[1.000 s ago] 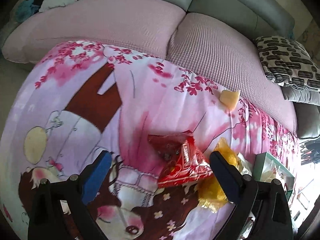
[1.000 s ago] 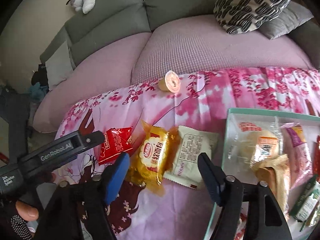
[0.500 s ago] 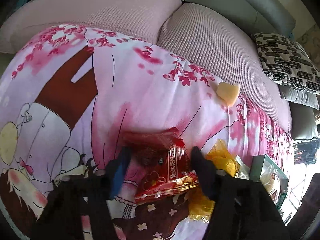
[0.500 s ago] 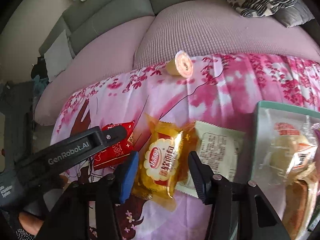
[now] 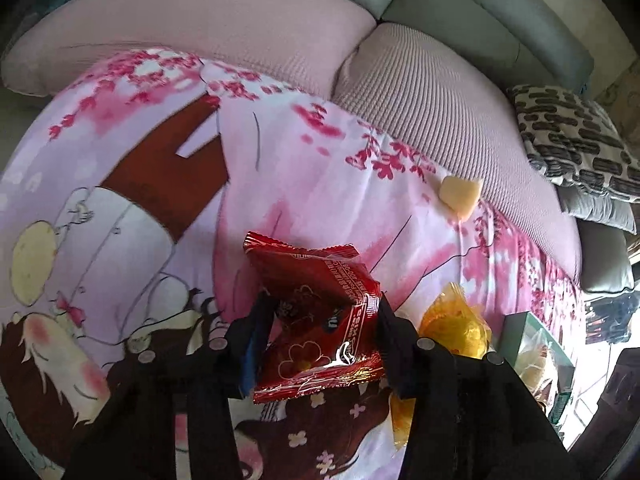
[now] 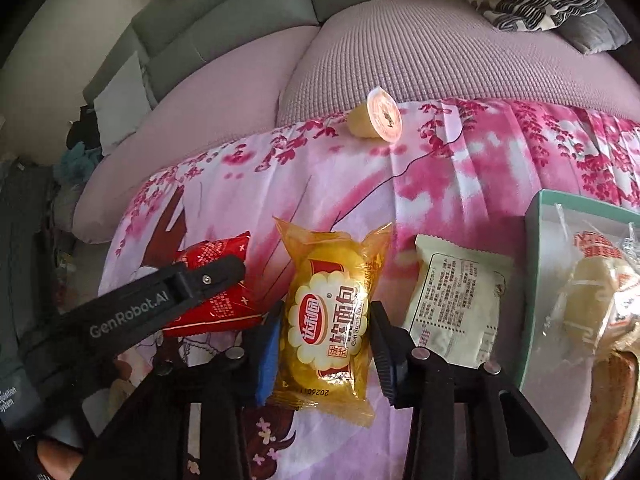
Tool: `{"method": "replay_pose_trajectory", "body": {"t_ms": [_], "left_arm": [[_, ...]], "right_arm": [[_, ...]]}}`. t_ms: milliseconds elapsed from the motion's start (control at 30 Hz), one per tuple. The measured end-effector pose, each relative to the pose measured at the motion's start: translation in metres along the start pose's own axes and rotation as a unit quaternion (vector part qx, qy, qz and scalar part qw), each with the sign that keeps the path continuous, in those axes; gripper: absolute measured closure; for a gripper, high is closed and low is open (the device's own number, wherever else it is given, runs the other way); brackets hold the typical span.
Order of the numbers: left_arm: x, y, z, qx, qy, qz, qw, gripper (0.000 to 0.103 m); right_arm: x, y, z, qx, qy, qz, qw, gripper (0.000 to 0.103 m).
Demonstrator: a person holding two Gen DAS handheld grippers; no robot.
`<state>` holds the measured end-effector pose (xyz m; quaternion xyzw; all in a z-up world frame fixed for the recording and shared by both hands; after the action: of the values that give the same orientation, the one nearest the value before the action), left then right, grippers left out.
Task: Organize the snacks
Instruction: 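Grasp the red pack with the left tool while the right grasps the yellow cake pack, then carry both packs into the tray and open both tools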
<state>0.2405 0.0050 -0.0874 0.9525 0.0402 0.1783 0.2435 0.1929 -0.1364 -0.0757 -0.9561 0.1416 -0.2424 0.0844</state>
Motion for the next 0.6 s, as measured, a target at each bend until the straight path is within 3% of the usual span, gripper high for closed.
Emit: {"method": "replay_pose_trajectory", "body": {"t_ms": [267,600], "left_arm": [[-0.015,0.007,-0.032,0.003,0.025,0.002,0.9997,0.052],[-0.039,0.034,-0.063,0.011,0.043,0.029,0.9986,0.052]], "right_arm": [[-0.018,0.005,-0.039,0.004,0.028,-0.001,1.000,0.060],[-0.052,0.042,-0.086,-0.007,0.058,0.033,0.998,0.060]]}}
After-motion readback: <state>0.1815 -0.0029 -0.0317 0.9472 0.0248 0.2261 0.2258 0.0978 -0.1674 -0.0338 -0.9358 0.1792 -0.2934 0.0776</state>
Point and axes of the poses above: each gripper's, at about its wrist camera, not at the fingertips, and z roughly the way its jaws point, y to its right, x to its top, the point moved 6 cm from there along z, roughly the way its jaws point, and after that the axes turned 10 degrees about -x, right-handed, at the moved point
